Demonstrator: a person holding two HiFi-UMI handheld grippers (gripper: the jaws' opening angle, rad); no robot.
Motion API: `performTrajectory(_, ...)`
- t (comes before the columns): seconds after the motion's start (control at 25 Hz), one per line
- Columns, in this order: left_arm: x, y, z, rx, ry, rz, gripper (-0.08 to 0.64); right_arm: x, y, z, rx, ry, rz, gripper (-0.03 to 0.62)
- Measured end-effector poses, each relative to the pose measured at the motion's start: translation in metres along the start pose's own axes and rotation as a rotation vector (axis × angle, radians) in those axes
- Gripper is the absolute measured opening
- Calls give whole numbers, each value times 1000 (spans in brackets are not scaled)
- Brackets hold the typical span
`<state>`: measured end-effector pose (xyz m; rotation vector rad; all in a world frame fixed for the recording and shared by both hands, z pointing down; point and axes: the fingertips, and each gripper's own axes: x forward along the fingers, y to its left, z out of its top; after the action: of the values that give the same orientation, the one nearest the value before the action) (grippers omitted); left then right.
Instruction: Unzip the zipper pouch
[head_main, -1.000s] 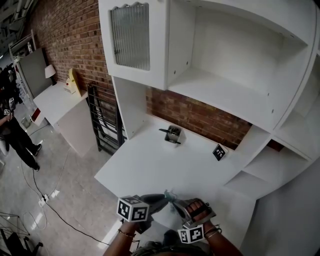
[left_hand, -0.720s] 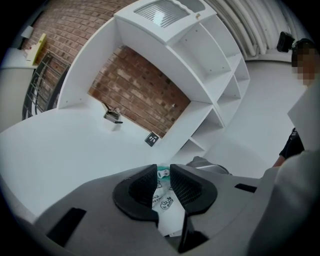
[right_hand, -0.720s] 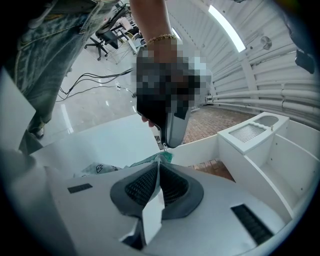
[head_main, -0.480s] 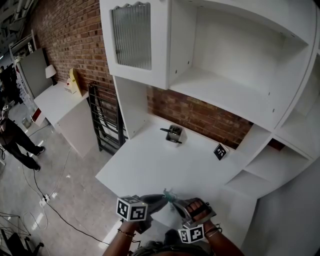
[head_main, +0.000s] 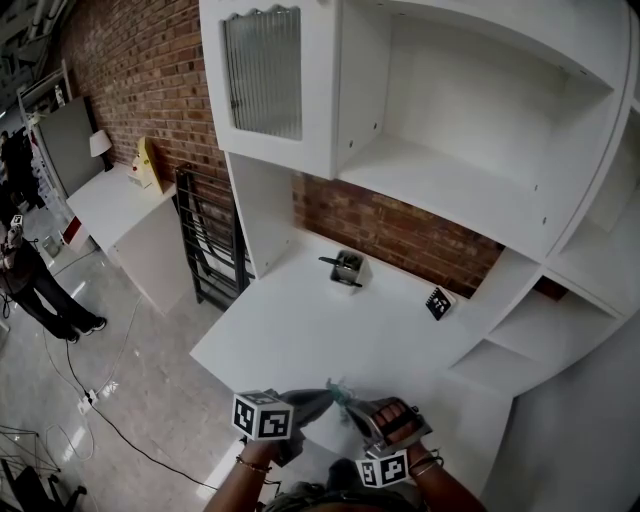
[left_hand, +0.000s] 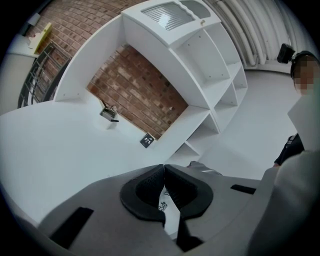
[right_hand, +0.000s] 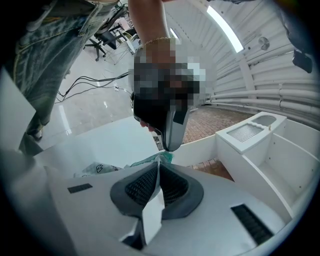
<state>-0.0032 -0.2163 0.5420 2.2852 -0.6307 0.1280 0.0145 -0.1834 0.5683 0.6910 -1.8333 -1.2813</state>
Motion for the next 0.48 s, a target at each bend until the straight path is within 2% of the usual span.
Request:
performTrajectory(0.12, 1, -3, 1, -7, -13, -8, 5, -2, 0, -1, 42, 0, 1, 11)
performTrajectory(0.36, 4, -16, 6, -6, -49, -39, 3, -6, -4, -4, 188, -12, 4, 11)
performTrajectory(0.48, 5, -24, 7, 17, -53, -51, 3, -10, -8, -5, 344, -37, 25, 13)
